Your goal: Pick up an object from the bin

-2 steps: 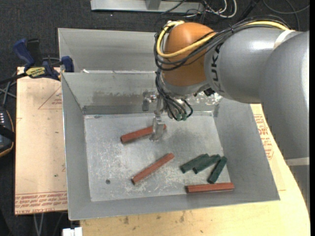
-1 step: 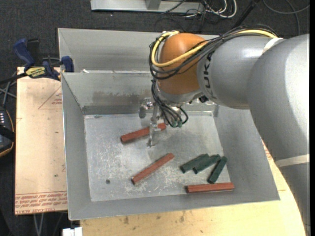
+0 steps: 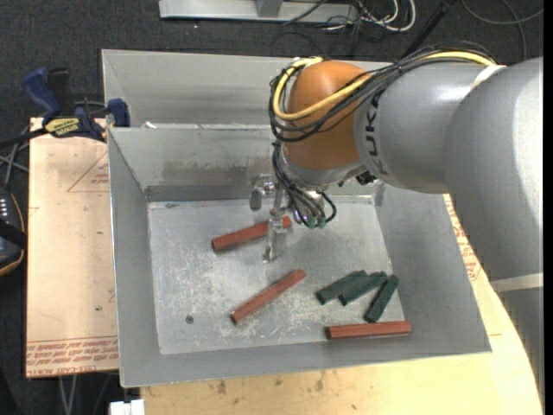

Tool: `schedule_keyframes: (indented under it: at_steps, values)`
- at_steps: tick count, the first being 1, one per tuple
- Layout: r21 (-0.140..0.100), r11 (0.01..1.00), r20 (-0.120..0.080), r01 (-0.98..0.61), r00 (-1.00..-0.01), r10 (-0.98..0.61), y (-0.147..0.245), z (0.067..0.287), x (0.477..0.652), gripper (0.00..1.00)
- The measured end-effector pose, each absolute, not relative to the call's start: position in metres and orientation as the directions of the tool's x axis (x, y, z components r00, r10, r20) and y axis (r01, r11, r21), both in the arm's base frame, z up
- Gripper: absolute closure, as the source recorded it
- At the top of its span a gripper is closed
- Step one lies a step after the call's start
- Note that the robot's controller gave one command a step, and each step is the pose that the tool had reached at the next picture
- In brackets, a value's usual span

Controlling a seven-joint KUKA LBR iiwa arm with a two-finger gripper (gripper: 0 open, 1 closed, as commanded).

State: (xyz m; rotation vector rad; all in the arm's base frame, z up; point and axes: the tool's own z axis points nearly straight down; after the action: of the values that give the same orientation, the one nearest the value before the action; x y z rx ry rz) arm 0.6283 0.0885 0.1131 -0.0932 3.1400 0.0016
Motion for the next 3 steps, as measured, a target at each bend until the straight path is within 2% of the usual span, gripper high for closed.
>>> schedule_keyframes:
  at_steps: [1,2,3]
  values:
    - [0.002,1.000,-0.001,-0.018,-1.000,-0.018,0.0904,0.0699,0.6272,0.00]
    - [0.001,0.994,-0.006,-0.112,-0.994,-0.112,0.0935,0.0720,0.6291,1.00]
    - [0.001,0.994,-0.005,-0.111,-0.994,-0.111,0.0935,0.0717,0.6289,1.00]
